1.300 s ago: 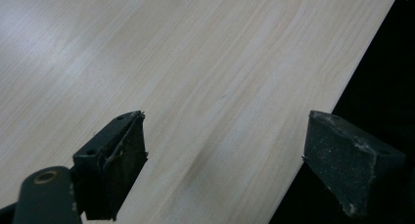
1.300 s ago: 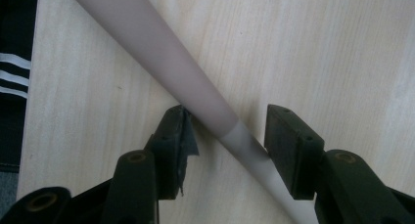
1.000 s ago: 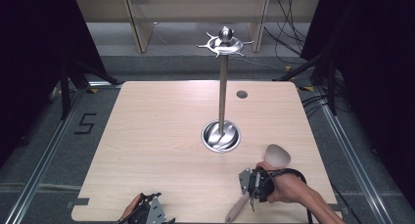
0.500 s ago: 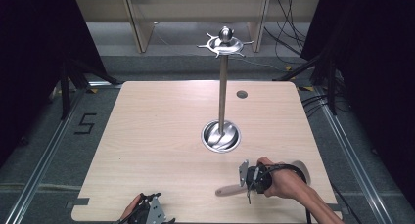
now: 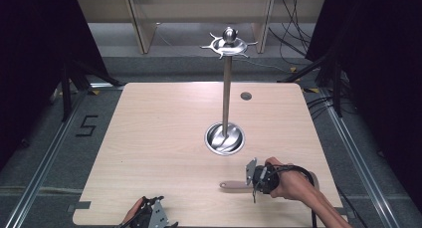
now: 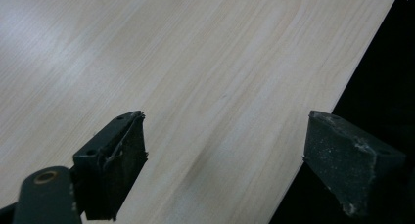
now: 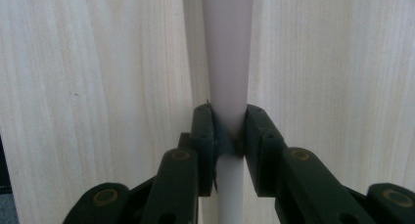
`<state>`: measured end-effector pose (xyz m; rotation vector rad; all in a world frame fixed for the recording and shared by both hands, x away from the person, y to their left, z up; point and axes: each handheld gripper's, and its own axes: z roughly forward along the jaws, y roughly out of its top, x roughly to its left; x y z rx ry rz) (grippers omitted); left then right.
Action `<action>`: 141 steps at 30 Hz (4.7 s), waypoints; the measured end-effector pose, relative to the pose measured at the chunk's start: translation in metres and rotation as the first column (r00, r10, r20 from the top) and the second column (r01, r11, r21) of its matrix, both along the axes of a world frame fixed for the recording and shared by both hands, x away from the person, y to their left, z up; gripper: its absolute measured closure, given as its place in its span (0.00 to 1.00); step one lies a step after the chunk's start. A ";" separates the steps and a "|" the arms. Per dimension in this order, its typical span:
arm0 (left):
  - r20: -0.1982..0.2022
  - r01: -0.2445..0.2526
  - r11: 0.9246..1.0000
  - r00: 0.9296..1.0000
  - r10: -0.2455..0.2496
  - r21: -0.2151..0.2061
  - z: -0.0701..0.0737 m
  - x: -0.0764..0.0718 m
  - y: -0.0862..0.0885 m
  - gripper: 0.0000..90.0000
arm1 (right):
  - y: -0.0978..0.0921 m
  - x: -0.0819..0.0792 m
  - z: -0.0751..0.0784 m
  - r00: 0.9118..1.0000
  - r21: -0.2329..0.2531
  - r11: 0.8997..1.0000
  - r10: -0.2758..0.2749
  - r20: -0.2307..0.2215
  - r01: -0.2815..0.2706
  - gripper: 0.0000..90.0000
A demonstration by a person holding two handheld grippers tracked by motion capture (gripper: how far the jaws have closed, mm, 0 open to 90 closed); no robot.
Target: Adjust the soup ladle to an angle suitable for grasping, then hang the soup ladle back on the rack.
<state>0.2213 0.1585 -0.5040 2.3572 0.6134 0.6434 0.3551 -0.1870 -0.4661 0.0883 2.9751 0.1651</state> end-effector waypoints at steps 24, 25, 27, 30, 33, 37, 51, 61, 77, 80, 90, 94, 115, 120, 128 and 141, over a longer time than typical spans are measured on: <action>-0.015 0.005 1.000 1.000 -0.005 -0.024 0.004 0.004 -0.004 0.17 | -0.023 0.005 0.026 0.993 0.131 0.985 -0.112 0.023 0.108 0.85; -0.015 0.007 1.000 1.000 -0.007 -0.022 0.004 0.005 -0.004 0.17 | -0.024 0.002 0.027 0.990 0.155 0.978 -0.144 0.005 0.142 0.85; -0.024 0.013 0.999 1.000 -0.014 -0.032 0.003 0.005 -0.004 0.17 | -0.027 0.004 0.028 0.991 0.165 0.978 -0.131 0.010 0.127 0.85; -0.008 0.003 1.000 1.000 -0.003 -0.028 0.004 0.004 -0.003 0.17 | -0.034 0.005 0.033 0.987 0.205 0.967 -0.160 0.012 0.155 0.85; -0.008 0.010 1.000 1.000 -0.010 -0.028 0.005 0.004 -0.003 0.17 | -0.038 0.003 0.037 0.980 0.228 0.956 -0.196 0.032 0.184 0.85; 0.001 0.013 1.000 1.000 -0.013 -0.028 0.007 0.004 -0.004 0.17 | -0.047 0.001 0.044 0.977 0.269 0.943 -0.209 0.030 0.194 0.85; 0.000 0.009 1.000 1.000 -0.009 -0.024 0.005 0.002 0.000 0.17 | -0.090 -0.009 0.074 0.934 0.417 0.859 -0.352 0.062 0.296 0.85; -0.013 0.018 1.000 1.000 -0.018 -0.026 0.003 0.001 -0.001 0.17 | -0.109 -0.011 0.082 0.914 0.554 0.780 -0.398 0.083 0.290 0.85; -0.004 0.012 1.000 1.000 -0.012 -0.017 0.004 0.001 -0.001 0.17 | -0.128 -0.016 0.093 0.898 0.677 0.692 -0.426 0.105 0.249 0.85; -0.004 0.010 1.000 1.000 -0.010 -0.022 0.003 0.001 -0.002 0.17 | -0.128 -0.014 0.097 0.898 0.707 0.668 -0.427 0.109 0.232 0.85; -0.009 0.016 1.000 1.000 -0.016 -0.019 0.004 0.001 -0.001 0.17 | -0.113 -0.003 0.119 0.902 0.762 0.616 -0.419 0.105 0.198 0.85; -0.003 0.012 1.000 1.000 -0.012 -0.016 0.004 0.001 0.000 0.17 | -0.101 0.005 0.128 0.905 0.756 0.627 -0.410 0.113 0.190 0.85; -0.013 0.023 0.999 1.000 -0.023 -0.025 0.004 0.000 -0.001 0.17 | -0.054 0.044 0.182 0.916 0.768 0.609 -0.394 0.078 0.196 0.85; -0.015 0.024 0.999 1.000 -0.024 -0.026 0.004 0.000 0.000 0.17 | -0.045 0.053 0.193 0.914 0.759 0.619 -0.397 0.082 0.201 0.85; -0.003 0.016 1.000 1.000 -0.016 -0.018 0.004 0.000 0.000 0.17 | -0.036 0.064 0.205 0.913 0.750 0.626 -0.401 0.072 0.215 0.85; -0.006 0.019 1.000 1.000 -0.019 -0.020 0.004 0.000 0.000 0.17 | -0.027 0.077 0.213 0.907 0.735 0.636 -0.416 0.072 0.233 0.85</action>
